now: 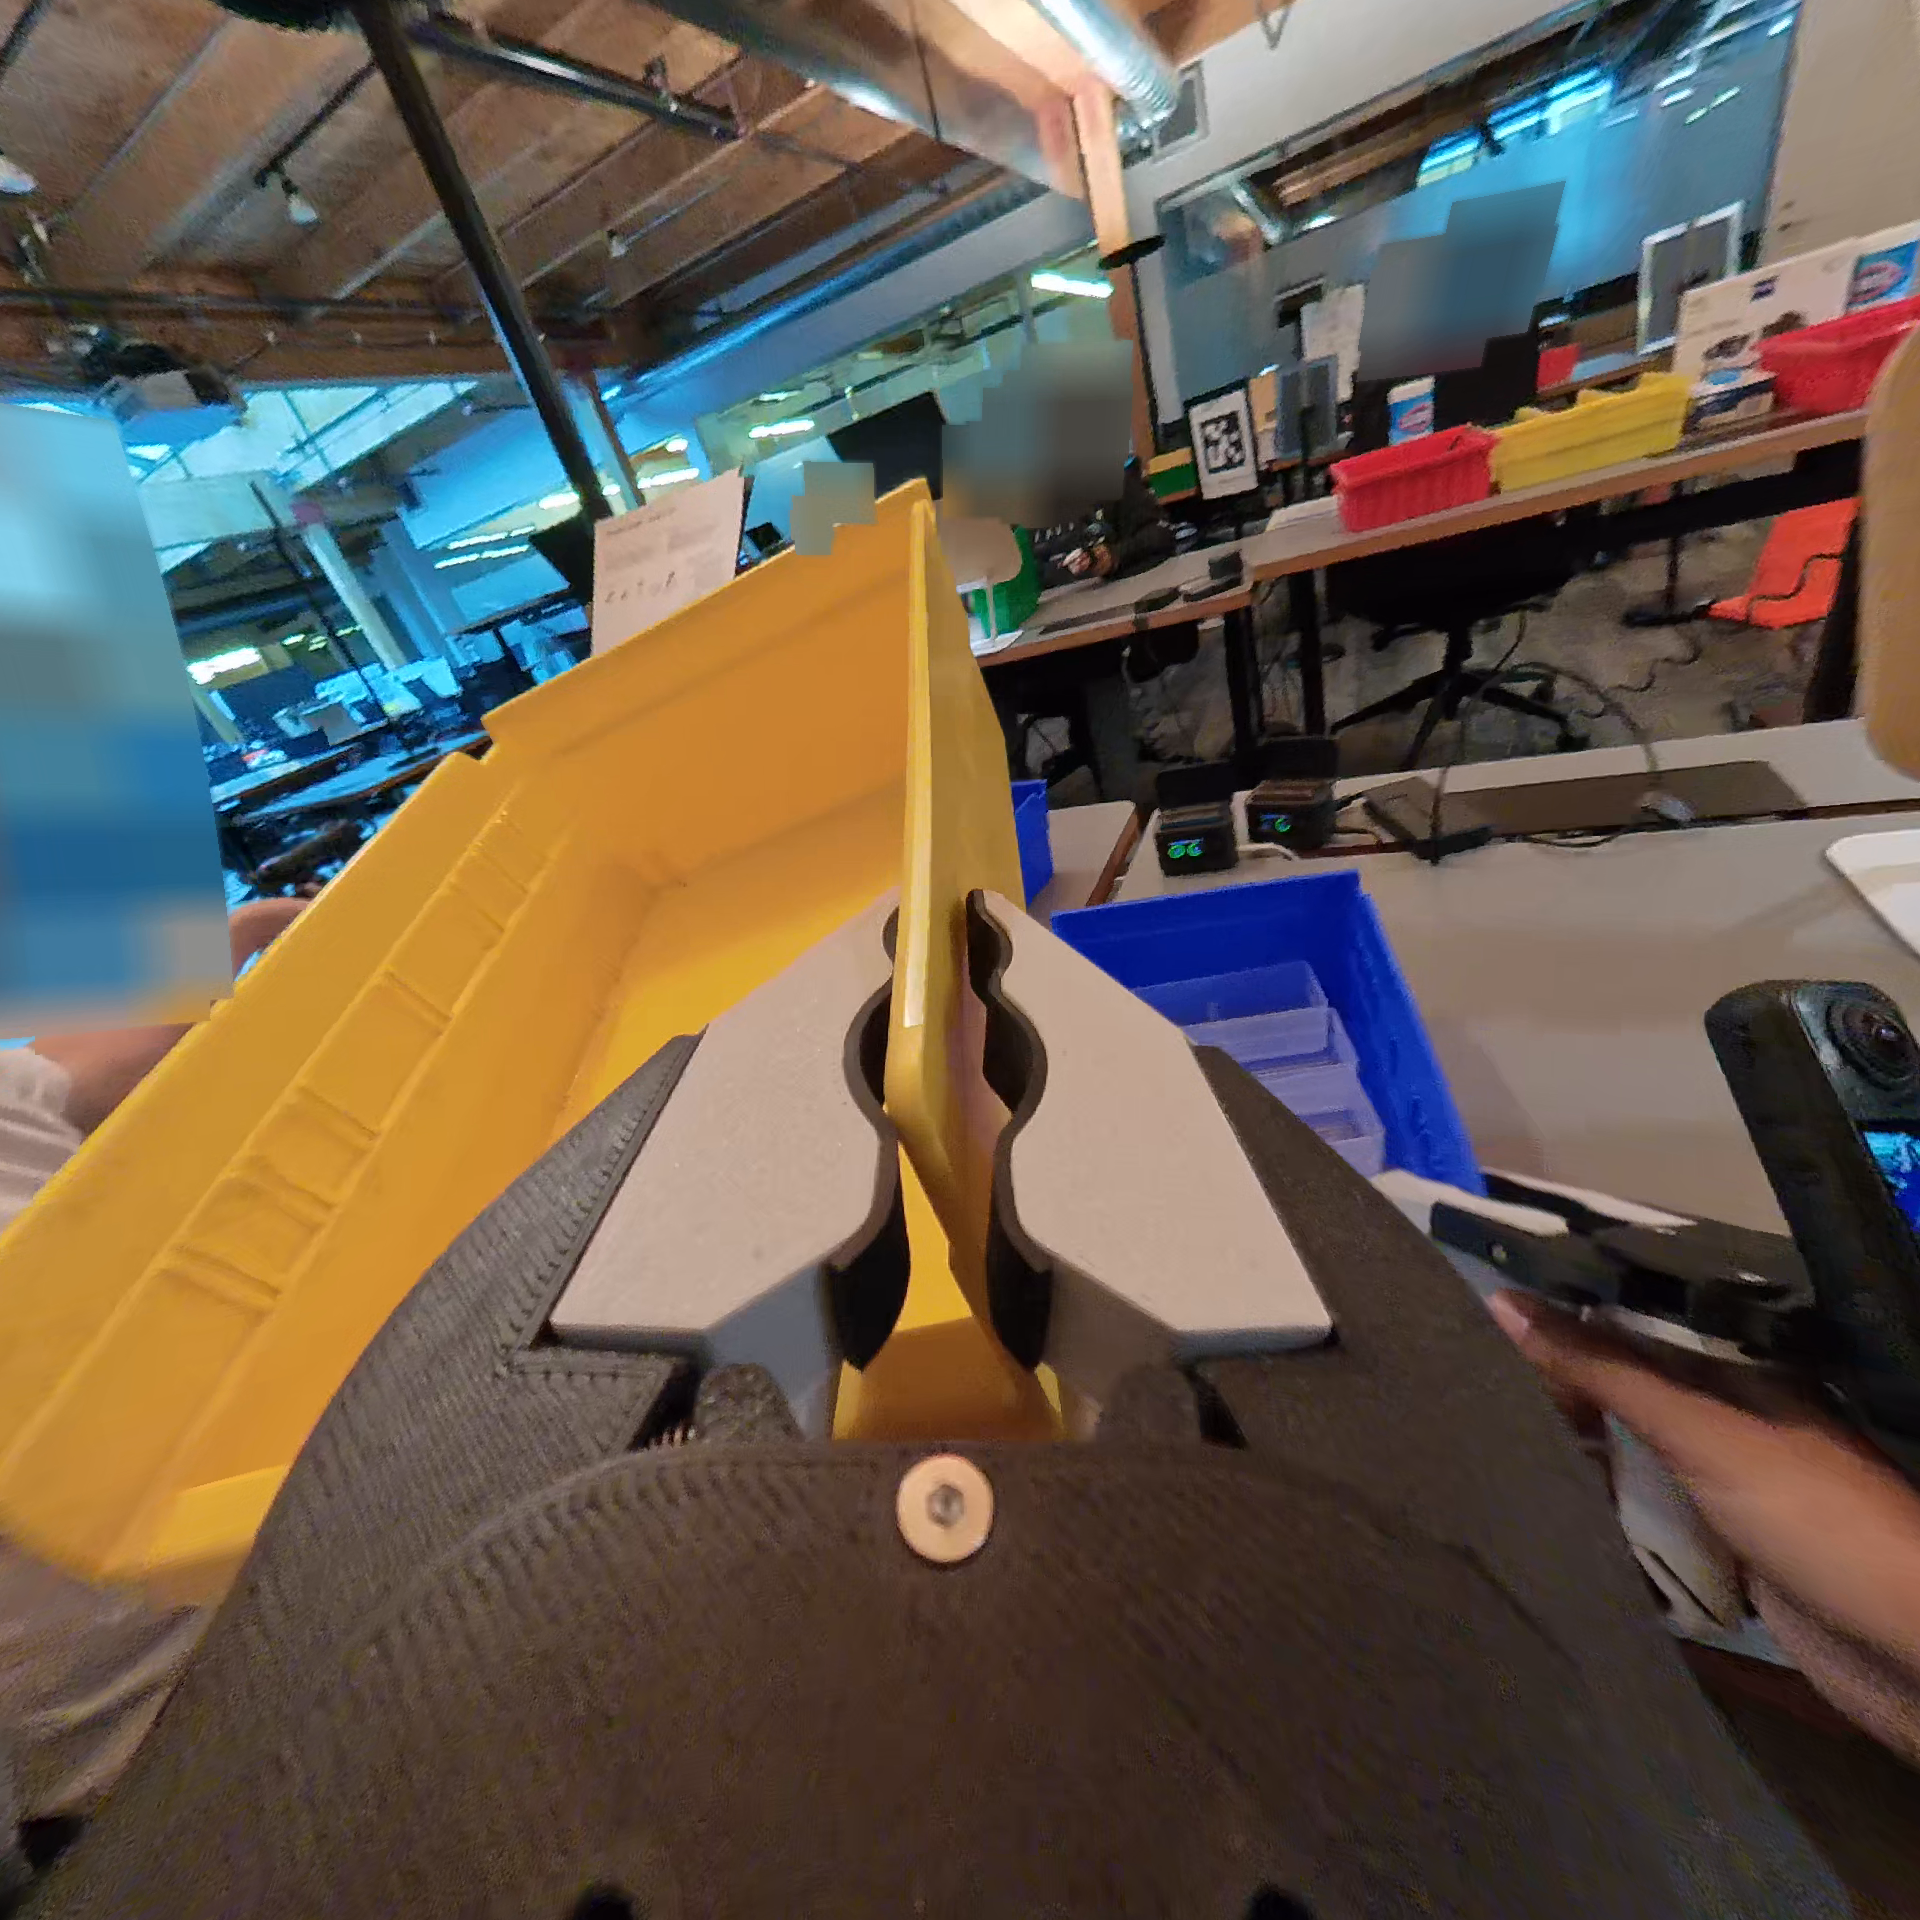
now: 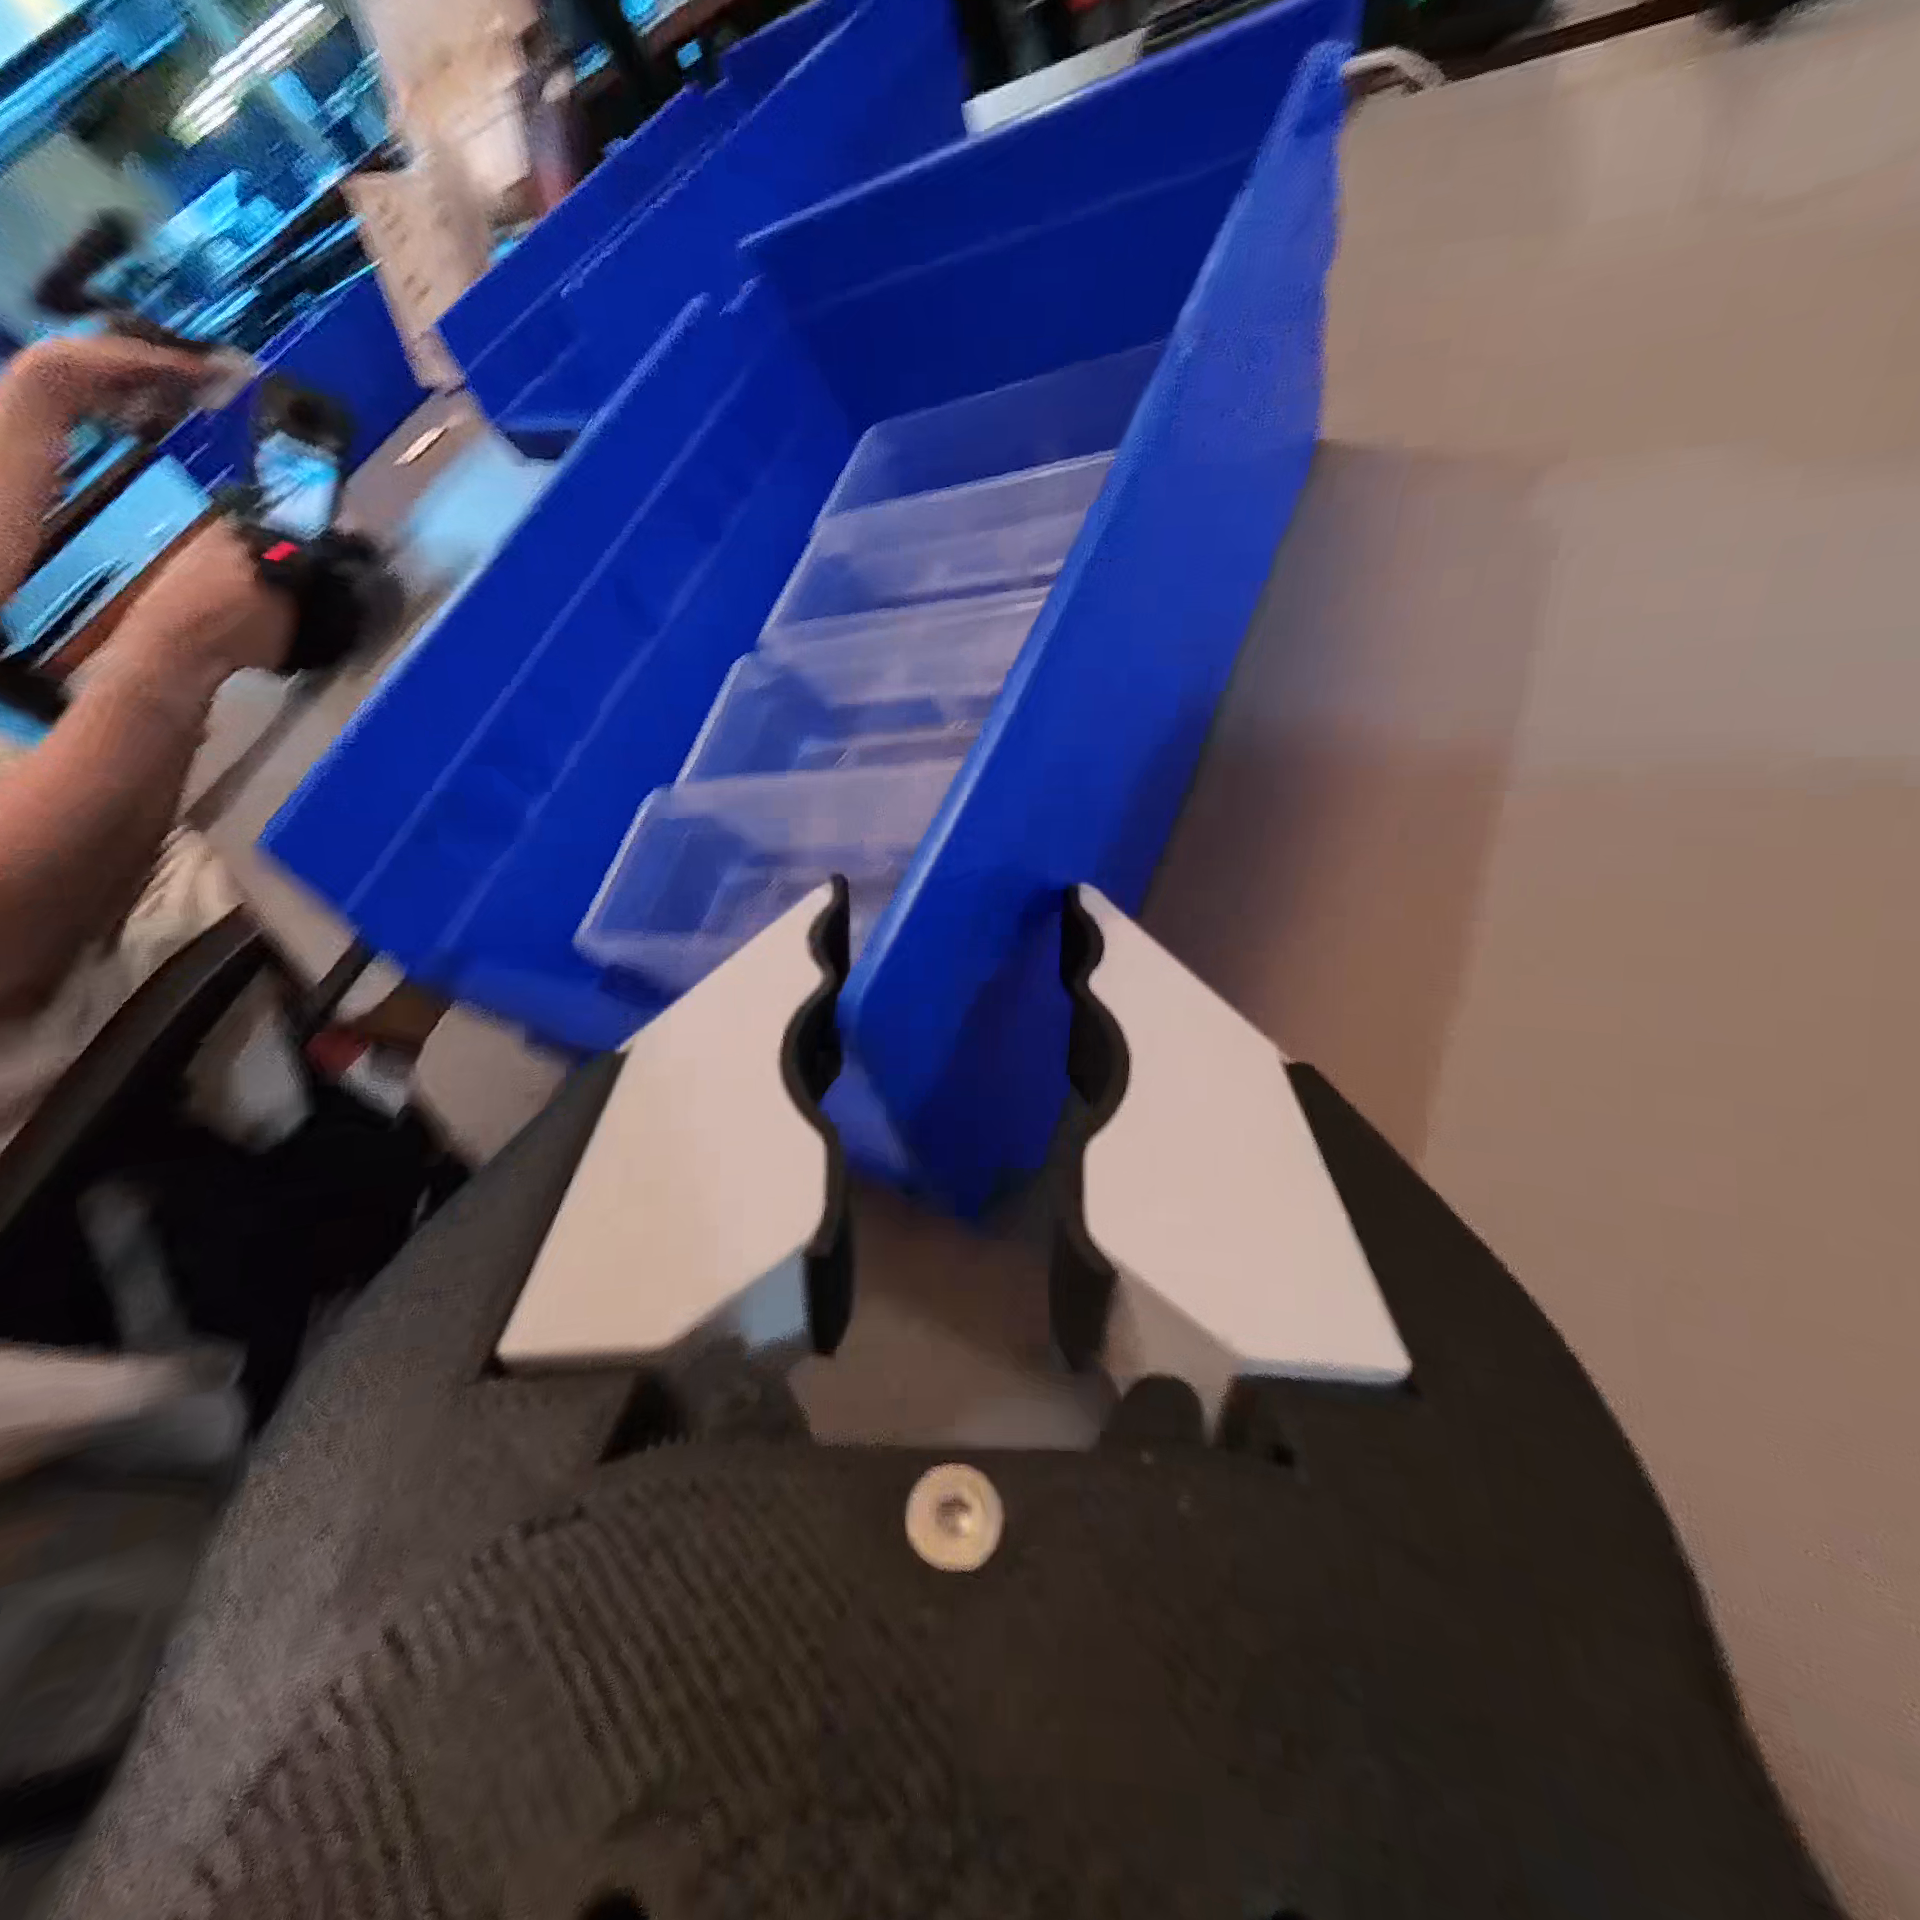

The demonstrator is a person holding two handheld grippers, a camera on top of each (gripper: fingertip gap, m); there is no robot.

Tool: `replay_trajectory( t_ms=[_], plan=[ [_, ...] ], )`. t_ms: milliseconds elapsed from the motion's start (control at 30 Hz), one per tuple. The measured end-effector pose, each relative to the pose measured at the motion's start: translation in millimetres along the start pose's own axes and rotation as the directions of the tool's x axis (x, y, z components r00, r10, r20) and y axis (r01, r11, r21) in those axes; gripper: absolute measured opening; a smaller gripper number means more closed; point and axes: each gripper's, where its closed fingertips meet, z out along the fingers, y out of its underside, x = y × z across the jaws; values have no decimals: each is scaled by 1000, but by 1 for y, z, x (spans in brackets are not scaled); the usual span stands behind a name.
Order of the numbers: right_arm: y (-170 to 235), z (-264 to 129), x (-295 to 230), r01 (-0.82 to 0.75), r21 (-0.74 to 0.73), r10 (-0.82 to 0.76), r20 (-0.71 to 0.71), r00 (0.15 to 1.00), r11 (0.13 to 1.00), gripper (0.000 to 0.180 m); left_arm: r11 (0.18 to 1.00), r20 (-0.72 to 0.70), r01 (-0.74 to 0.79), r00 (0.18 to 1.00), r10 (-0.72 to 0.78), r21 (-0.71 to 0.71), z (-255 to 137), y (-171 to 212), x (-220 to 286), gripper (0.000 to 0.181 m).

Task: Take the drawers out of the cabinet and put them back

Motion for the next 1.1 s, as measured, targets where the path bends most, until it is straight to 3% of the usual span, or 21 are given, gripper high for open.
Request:
replay_trajectory(
  t_ms=[100,233,333,433,533,667,833,1000,1100],
  plan=[
    [0,-56,-18,74,-33,-67,181,981,997,37,1000,-44,-17,999,18,23,-10,-13,16,0],
    [-39,-167,-15,243,123,-270,316,909,962,36,998,-131,-51,990,55,36,-19,-29,53,0],
    [-79,-247,21,360,280,-426,225,876,890,33,994,-229,-82,969,97,73,-30,-48,98,0],
    [-111,-320,73,384,385,-447,87,890,839,28,984,-360,-102,921,150,147,-50,-77,160,0],
    [-133,-386,132,360,462,-387,-40,921,810,28,969,-525,-35,835,163,245,-80,-119,232,0],
    [-146,-466,236,375,553,-268,-268,925,744,31,941,-749,97,634,193,324,-120,-175,341,0],
    [-111,-566,393,394,575,9,-573,819,718,28,932,-892,126,356,277,340,-181,-214,493,0],
    [-80,-621,474,109,693,308,-449,839,713,37,935,-922,77,213,323,346,-224,-197,636,1],
    [-72,-639,497,117,709,359,-483,799,695,42,931,-916,24,188,354,364,-234,-165,705,2]
  ],
)
